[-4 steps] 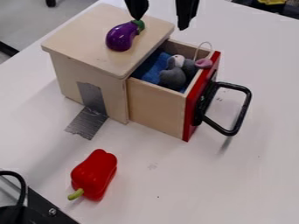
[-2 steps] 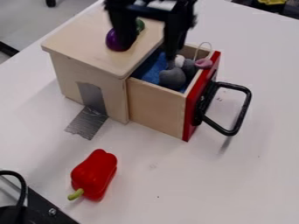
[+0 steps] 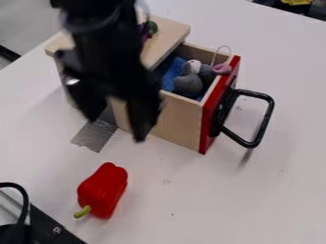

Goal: Put red pepper on top of drawer

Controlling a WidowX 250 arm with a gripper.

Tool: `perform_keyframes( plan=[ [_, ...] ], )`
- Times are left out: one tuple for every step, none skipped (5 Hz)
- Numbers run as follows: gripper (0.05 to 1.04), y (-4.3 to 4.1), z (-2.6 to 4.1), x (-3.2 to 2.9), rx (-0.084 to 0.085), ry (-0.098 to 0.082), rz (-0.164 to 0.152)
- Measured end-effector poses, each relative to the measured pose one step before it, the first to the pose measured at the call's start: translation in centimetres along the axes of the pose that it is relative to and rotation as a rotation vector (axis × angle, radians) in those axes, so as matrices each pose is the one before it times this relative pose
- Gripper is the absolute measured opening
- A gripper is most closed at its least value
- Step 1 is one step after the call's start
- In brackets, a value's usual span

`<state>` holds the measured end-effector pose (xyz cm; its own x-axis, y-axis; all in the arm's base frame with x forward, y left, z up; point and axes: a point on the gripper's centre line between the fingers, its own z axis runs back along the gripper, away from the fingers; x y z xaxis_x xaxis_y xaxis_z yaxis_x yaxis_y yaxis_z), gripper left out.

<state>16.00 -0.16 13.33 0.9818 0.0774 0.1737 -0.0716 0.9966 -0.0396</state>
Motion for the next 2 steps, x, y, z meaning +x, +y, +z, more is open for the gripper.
perform_keyframes(
  plan=[
    [1.000,0.605,-2.733,-2.326,0.0257,0.0401,0.0045],
    [1.000,0.702,-2.723,-0.316,0.0442,0.0400,-0.0017]
  ],
)
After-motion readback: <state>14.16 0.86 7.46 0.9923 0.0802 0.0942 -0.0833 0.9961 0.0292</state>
